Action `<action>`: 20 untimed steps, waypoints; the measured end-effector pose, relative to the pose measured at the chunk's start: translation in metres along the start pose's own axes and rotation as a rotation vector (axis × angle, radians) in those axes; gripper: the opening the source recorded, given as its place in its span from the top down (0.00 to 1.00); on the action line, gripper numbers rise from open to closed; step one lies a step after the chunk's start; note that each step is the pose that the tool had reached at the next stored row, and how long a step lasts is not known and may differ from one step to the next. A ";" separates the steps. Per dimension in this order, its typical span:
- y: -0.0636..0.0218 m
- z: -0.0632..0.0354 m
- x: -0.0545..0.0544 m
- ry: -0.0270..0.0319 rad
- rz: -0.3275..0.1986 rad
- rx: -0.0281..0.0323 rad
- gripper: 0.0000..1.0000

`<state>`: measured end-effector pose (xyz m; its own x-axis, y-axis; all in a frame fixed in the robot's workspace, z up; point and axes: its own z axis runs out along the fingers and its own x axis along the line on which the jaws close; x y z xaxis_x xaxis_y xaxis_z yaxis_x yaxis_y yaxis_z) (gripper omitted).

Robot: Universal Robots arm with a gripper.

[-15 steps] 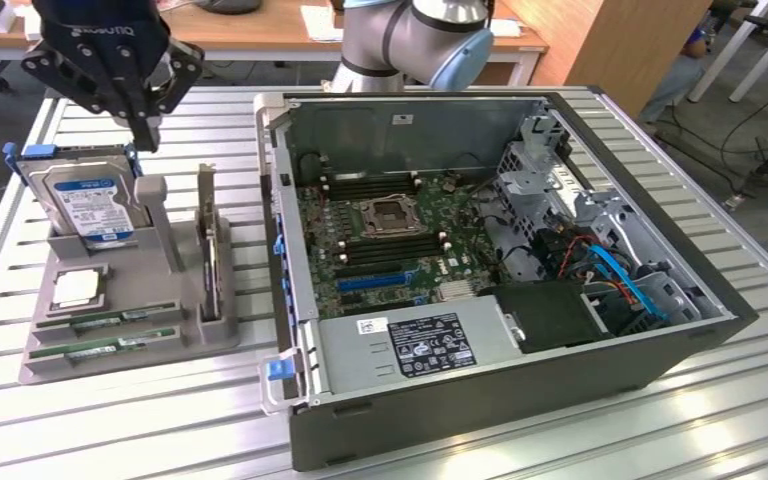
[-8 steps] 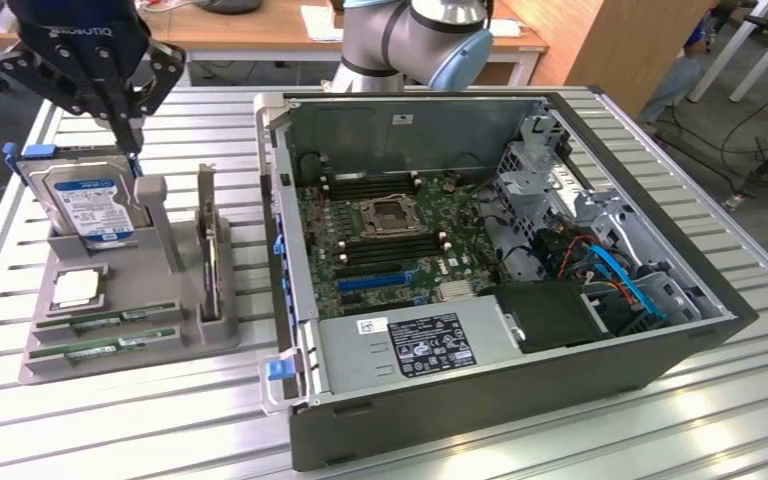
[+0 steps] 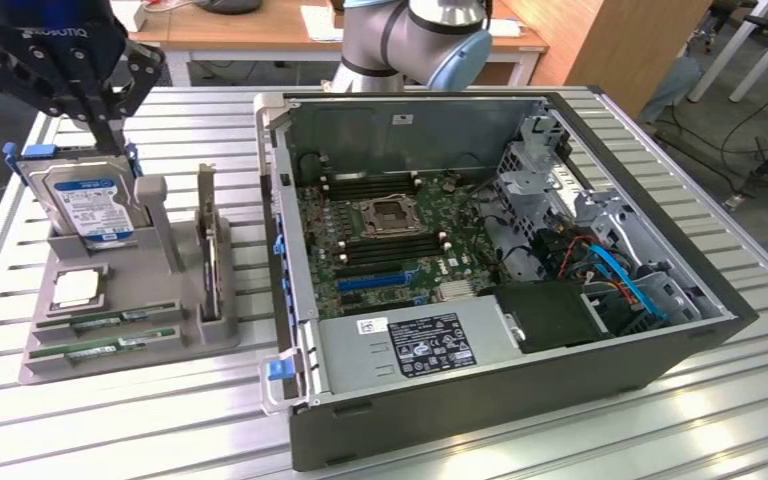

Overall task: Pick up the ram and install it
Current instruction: 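Reach for the ram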

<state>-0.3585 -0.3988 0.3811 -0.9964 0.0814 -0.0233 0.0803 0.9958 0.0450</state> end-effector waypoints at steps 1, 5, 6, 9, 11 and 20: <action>-0.0002 0.0001 0.002 -0.0001 0.000 0.0000 0.91; -0.0007 0.0004 0.008 -0.0001 0.001 -0.0001 0.91; -0.0007 0.0004 0.008 -0.0001 0.001 0.0000 0.91; -0.0007 0.0004 0.008 -0.0001 0.001 0.0000 0.91; -0.0007 0.0003 0.008 0.0000 0.001 0.0000 0.91; -0.0105 -0.0001 0.007 0.0000 0.001 0.0000 0.91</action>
<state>-0.3667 -0.4087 0.3805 -0.9963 0.0822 -0.0232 0.0811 0.9957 0.0450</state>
